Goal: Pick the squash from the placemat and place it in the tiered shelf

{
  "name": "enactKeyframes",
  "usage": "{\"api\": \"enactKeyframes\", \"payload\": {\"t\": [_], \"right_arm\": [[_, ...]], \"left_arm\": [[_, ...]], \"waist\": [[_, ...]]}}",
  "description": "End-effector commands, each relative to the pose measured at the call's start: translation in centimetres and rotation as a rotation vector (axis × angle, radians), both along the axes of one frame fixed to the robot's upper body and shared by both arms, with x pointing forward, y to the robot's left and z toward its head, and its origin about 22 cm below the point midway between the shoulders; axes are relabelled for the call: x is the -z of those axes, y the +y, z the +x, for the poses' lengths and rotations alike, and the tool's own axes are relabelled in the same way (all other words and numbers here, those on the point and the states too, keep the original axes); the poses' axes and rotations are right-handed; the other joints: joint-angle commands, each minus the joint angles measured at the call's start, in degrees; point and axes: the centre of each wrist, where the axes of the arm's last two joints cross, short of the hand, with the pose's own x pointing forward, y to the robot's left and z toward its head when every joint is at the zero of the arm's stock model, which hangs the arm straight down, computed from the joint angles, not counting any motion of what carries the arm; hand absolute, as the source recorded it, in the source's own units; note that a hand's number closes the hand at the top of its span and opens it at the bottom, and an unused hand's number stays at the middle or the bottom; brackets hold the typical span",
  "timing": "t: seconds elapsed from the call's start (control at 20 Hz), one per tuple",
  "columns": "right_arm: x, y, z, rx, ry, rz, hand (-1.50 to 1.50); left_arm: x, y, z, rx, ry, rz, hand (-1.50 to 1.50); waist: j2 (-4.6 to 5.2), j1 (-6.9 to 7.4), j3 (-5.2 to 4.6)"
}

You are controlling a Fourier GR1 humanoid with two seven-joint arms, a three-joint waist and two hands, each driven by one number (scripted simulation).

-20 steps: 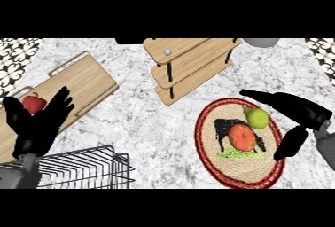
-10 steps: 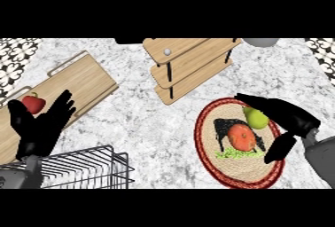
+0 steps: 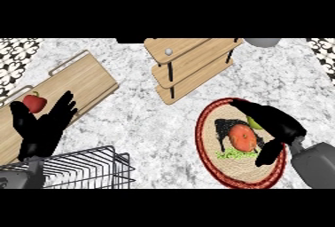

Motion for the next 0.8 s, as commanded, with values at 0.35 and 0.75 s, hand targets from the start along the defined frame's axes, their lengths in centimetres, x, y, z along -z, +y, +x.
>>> {"api": "enactKeyframes", "payload": {"t": [0.35, 0.75], "right_arm": [[5.0, -0.2, -0.4, 0.025, -0.064, 0.019, -1.50], [6.4, 2.2, 1.3, -0.001, -0.065, 0.046, -1.50]], "left_arm": [[4.3, -1.5, -1.3, -0.028, 0.096, -0.048, 0.00], [4.9, -0.5, -0.5, -0.012, 0.105, -0.030, 0.00]], "waist": [[1.04, 0.16, -1.72], [1.03, 0.18, -1.75]]}}
